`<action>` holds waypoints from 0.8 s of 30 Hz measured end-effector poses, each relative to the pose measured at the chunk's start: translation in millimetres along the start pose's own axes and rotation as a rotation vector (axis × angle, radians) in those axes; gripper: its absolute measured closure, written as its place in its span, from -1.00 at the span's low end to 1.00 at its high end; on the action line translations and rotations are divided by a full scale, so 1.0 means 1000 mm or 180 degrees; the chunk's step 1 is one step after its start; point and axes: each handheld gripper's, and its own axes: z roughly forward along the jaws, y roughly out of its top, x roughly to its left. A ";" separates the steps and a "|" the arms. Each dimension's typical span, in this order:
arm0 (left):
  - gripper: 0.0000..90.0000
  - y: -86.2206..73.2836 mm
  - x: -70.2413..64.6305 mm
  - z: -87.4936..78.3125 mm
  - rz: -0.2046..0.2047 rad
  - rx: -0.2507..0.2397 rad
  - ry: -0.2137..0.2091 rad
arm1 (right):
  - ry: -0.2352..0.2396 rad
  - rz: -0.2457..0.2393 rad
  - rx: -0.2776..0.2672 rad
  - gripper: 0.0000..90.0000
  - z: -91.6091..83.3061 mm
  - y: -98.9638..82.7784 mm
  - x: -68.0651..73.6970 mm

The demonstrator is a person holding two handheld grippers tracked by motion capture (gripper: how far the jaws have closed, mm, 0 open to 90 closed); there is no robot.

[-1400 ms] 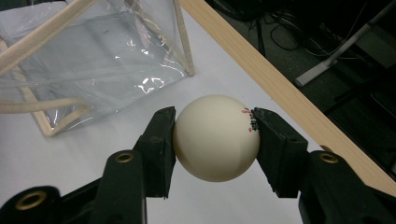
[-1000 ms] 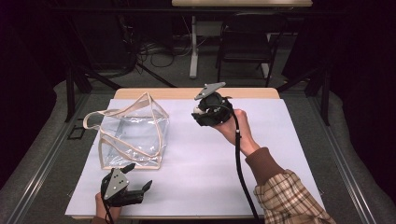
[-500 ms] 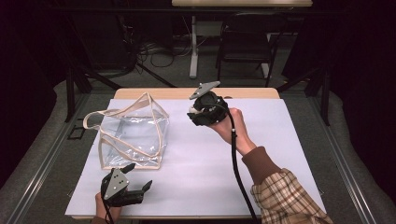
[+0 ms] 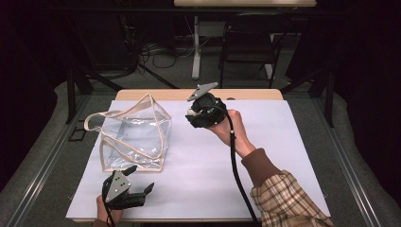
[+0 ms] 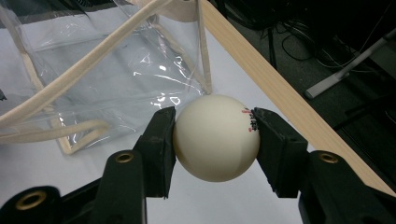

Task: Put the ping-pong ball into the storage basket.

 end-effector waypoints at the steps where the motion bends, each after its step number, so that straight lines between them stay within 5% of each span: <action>1: -0.64 0.000 0.000 0.000 0.0003 -0.0002 0.0001 | 0.0001 -0.0003 0.0003 0.13 0.000 0.000 0.000; 24: -0.64 0.000 0.000 0.000 0.0006 -0.0010 0.0005 | 0.0049 -0.0050 -0.0011 0.13 0.004 0.009 0.008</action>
